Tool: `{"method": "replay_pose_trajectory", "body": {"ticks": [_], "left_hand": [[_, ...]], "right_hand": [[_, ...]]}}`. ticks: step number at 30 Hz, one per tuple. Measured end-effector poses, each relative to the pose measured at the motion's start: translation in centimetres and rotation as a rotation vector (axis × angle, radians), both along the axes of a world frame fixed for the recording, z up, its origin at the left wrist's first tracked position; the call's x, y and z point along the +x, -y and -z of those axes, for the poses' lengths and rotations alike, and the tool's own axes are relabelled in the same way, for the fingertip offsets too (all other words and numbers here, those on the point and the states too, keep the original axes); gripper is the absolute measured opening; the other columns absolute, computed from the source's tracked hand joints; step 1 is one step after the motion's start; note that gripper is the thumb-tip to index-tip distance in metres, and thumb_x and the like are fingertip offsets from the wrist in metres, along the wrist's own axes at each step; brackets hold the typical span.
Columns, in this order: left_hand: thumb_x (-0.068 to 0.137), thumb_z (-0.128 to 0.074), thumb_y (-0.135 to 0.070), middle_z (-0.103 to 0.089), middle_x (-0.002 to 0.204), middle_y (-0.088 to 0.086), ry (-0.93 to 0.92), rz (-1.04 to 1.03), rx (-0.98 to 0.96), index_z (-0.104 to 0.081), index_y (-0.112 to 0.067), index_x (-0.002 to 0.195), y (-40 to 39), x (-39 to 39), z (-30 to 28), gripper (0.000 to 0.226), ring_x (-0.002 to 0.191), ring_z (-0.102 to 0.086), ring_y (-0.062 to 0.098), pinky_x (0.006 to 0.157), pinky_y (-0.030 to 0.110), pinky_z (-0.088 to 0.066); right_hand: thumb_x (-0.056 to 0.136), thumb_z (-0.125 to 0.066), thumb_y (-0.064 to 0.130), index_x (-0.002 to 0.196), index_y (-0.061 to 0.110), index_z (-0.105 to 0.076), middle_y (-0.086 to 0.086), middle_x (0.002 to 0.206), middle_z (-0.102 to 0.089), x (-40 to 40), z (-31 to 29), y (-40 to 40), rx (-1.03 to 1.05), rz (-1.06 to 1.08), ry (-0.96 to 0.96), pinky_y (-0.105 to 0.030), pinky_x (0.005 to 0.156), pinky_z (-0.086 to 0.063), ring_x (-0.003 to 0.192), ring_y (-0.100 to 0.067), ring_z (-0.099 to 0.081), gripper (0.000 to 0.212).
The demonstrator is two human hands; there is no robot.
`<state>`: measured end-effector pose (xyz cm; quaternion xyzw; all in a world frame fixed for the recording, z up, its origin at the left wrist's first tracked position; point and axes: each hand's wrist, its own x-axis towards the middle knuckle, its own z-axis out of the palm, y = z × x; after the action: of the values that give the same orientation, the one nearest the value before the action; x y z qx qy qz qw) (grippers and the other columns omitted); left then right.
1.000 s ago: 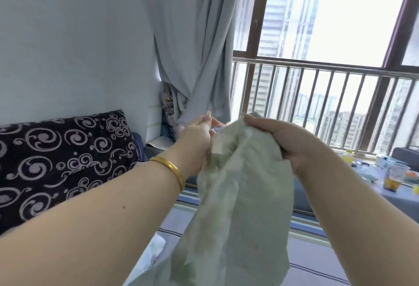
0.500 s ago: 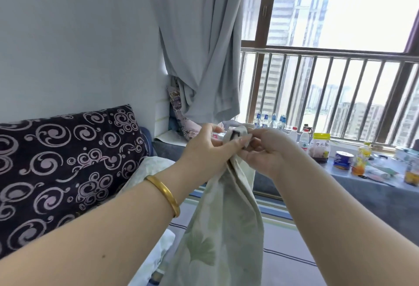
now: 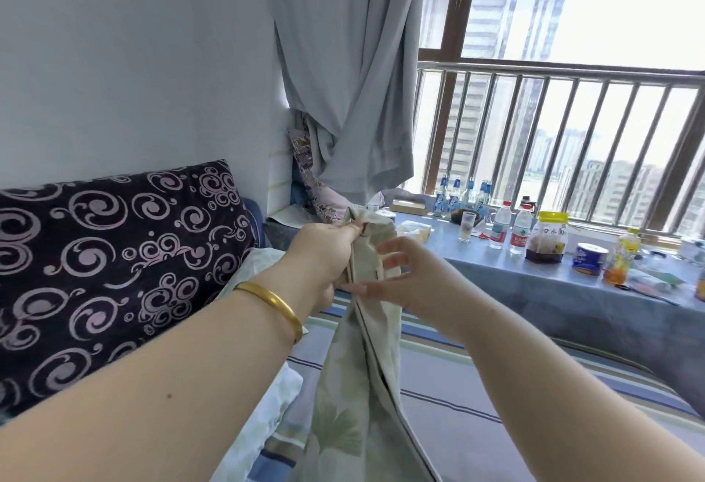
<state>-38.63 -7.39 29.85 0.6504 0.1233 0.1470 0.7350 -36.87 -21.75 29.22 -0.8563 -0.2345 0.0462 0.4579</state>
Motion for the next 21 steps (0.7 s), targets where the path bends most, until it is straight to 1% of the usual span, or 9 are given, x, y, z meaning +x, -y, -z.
{"method": "replay_pose_trajectory", "body": {"ticks": [3, 4, 5, 9, 12, 14, 17, 19, 21], "left_hand": [[0.095, -0.064, -0.032, -0.073, 0.069, 0.009, -0.027, 0.048, -0.119, -0.069, -0.007, 0.097, -0.2, 0.1, 0.0, 0.025, 0.063, -0.071, 0.027, 0.059, 0.039, -0.06], [0.096, -0.062, -0.031, -0.07, 0.059, 0.005, -0.02, 0.054, -0.14, -0.068, -0.008, 0.093, -0.3, 0.0, -0.1, 0.024, 0.053, -0.069, 0.024, 0.052, 0.036, -0.059], [0.097, -0.061, -0.031, -0.069, 0.054, 0.004, -0.01, 0.056, -0.158, -0.067, -0.008, 0.091, -0.5, 0.0, 0.0, 0.025, 0.05, -0.067, 0.024, 0.05, 0.035, -0.058], [0.098, -0.057, -0.038, -0.068, 0.053, 0.002, -0.008, 0.082, -0.203, -0.065, -0.009, 0.092, -1.1, 0.0, 0.3, 0.03, 0.062, -0.067, 0.023, 0.069, 0.037, -0.059], [0.097, -0.059, -0.039, -0.069, 0.055, -0.001, -0.032, 0.105, -0.211, -0.065, -0.014, 0.089, -1.1, -0.2, 0.7, 0.027, 0.062, -0.067, 0.018, 0.06, 0.029, -0.059], [0.092, -0.068, -0.034, -0.068, 0.061, 0.001, -0.046, 0.104, -0.176, -0.066, -0.013, 0.093, -1.0, -0.2, 1.1, 0.021, 0.063, -0.064, 0.016, 0.056, 0.024, -0.057], [0.082, -0.078, -0.037, -0.06, 0.071, 0.005, -0.107, 0.074, -0.008, -0.066, -0.009, 0.089, -1.2, -0.2, 2.0, 0.032, 0.06, -0.057, 0.014, 0.05, 0.02, -0.051], [0.082, -0.074, -0.051, -0.055, 0.064, 0.001, -0.18, 0.069, 0.147, -0.063, -0.013, 0.075, -1.1, -0.3, 2.4, 0.04, 0.053, -0.05, 0.012, 0.045, 0.019, -0.043], [0.086, -0.063, -0.061, -0.052, 0.058, 0.0, -0.23, 0.087, 0.249, -0.061, -0.013, 0.072, -1.0, -0.3, 2.7, 0.049, 0.046, -0.044, 0.012, 0.043, 0.017, -0.035]], "right_hand": [[0.046, -0.082, 0.064, 0.135, 0.034, -0.05, 0.013, 0.124, -0.051, 0.0, 1.2, -0.7, -0.042, -0.011, 0.064, -0.038, 0.091, -0.056, 0.106, -0.015, -0.062, 0.099], [0.05, -0.082, 0.064, 0.136, 0.034, -0.051, 0.01, 0.126, -0.049, 0.0, 1.4, -0.9, -0.055, 0.024, 0.089, -0.038, 0.092, -0.055, 0.107, -0.016, -0.062, 0.096], [0.058, -0.083, 0.059, 0.133, 0.033, -0.054, 0.008, 0.125, -0.051, 0.2, 1.6, -1.0, -0.046, 0.07, 0.12, -0.037, 0.091, -0.055, 0.105, -0.016, -0.063, 0.085], [0.082, -0.075, 0.038, 0.115, 0.025, -0.071, 0.01, 0.102, -0.071, 1.1, 2.4, -1.4, 0.036, 0.144, 0.187, -0.037, 0.091, -0.055, 0.094, -0.013, -0.068, 0.036], [0.085, -0.074, 0.027, 0.089, 0.029, -0.08, 0.004, 0.087, -0.078, 1.5, 3.1, -1.8, 0.192, 0.103, 0.055, -0.045, 0.09, -0.057, 0.088, -0.019, -0.072, 0.008], [0.086, -0.074, 0.025, 0.076, 0.033, -0.08, 0.0, 0.081, -0.079, 1.6, 3.5, -1.9, 0.294, 0.103, -0.053, -0.051, 0.088, -0.058, 0.087, -0.027, -0.074, 0.015], [0.087, -0.074, 0.027, 0.077, 0.028, -0.081, -0.004, 0.081, -0.079, 1.8, 3.9, -2.1, 0.383, 0.136, -0.148, -0.049, 0.086, -0.059, 0.09, -0.033, -0.073, 0.013], [0.088, -0.073, 0.027, 0.079, 0.025, -0.081, -0.007, 0.082, -0.078, 1.6, 4.0, -2.3, 0.424, 0.133, -0.196, -0.045, 0.08, -0.06, 0.09, -0.035, -0.073, 0.012], [0.088, -0.073, 0.025, 0.08, 0.021, -0.08, -0.011, 0.084, -0.078, 1.2, 4.1, -2.5, 0.397, 0.088, -0.195, -0.049, 0.083, -0.06, 0.09, -0.036, -0.073, 0.011]]}}
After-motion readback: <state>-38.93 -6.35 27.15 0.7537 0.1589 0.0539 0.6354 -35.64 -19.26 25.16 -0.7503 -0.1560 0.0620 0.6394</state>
